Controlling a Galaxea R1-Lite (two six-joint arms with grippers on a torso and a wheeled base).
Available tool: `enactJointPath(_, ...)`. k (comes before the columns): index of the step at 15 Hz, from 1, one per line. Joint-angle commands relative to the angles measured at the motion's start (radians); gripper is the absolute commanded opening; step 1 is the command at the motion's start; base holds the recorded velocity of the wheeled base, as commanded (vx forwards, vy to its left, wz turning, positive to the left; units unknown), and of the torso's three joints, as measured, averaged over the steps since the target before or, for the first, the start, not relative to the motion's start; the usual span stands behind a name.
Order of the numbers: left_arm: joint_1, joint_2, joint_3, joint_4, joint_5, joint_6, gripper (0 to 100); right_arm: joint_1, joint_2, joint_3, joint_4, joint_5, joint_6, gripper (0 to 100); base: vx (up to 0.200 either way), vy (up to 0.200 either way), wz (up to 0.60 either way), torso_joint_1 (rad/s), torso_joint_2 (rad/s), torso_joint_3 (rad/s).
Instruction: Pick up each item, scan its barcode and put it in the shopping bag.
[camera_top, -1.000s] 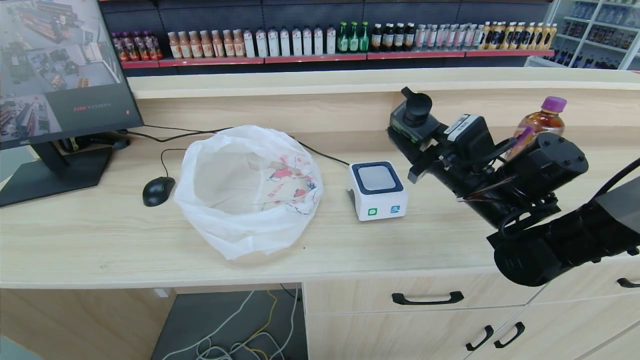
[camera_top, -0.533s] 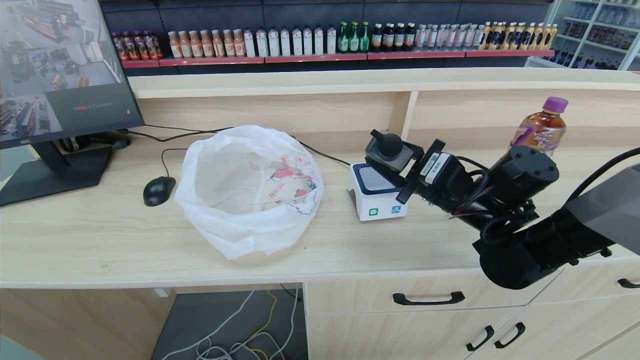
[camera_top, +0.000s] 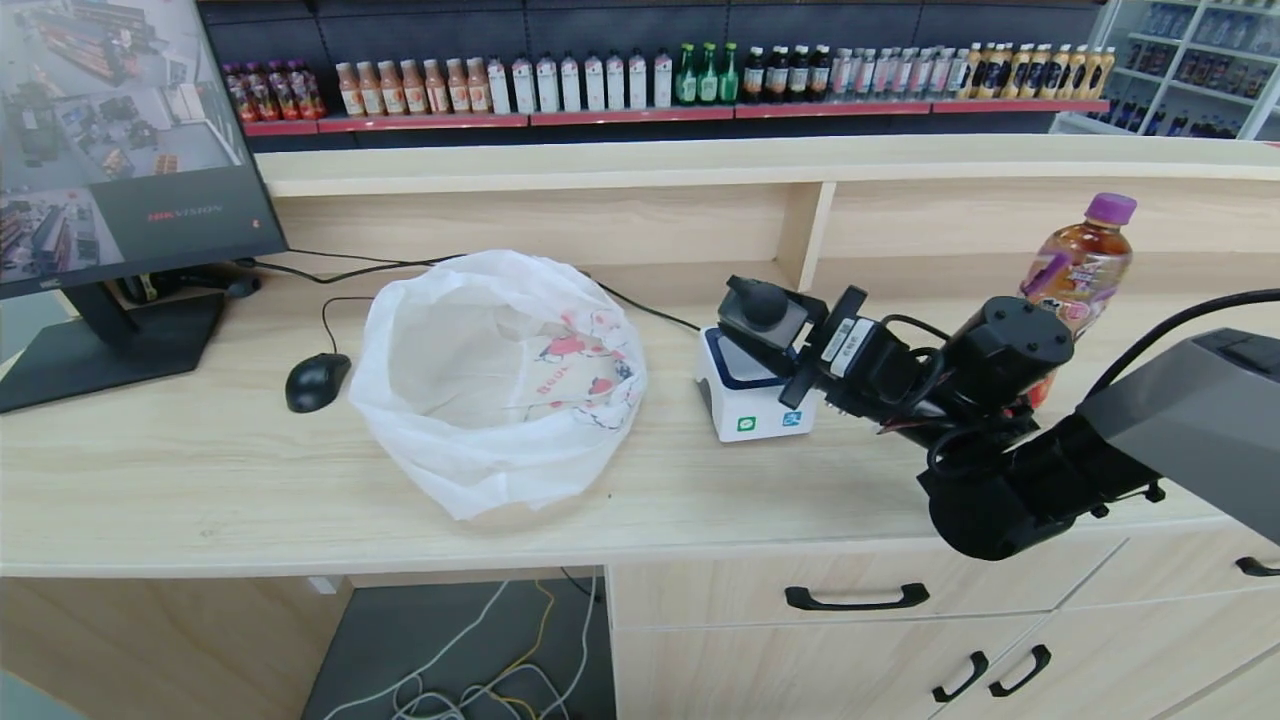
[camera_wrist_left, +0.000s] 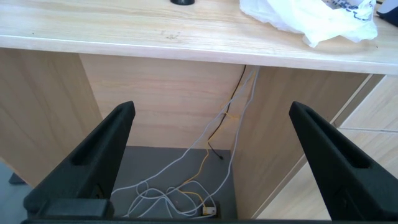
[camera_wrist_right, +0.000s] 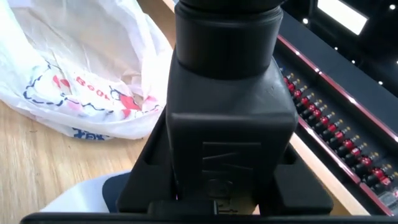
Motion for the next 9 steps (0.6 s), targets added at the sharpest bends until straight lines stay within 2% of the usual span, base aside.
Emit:
enactJointPath(1,0.000,0.000,0.000,0.000,0.000,0.000,100,-0.003,0.023,-0.010,-0.001,0.001,0.000,0,0.000,0.000,0.00,0.000,0.00,0.000)
enactJointPath(9,0.000,0.000,0.000,0.000,0.000,0.000,100,-0.015,0.043,-0.027,-0.001,0.001,-0.009,0,0.000,0.000,0.00,0.000,0.00,0.000)
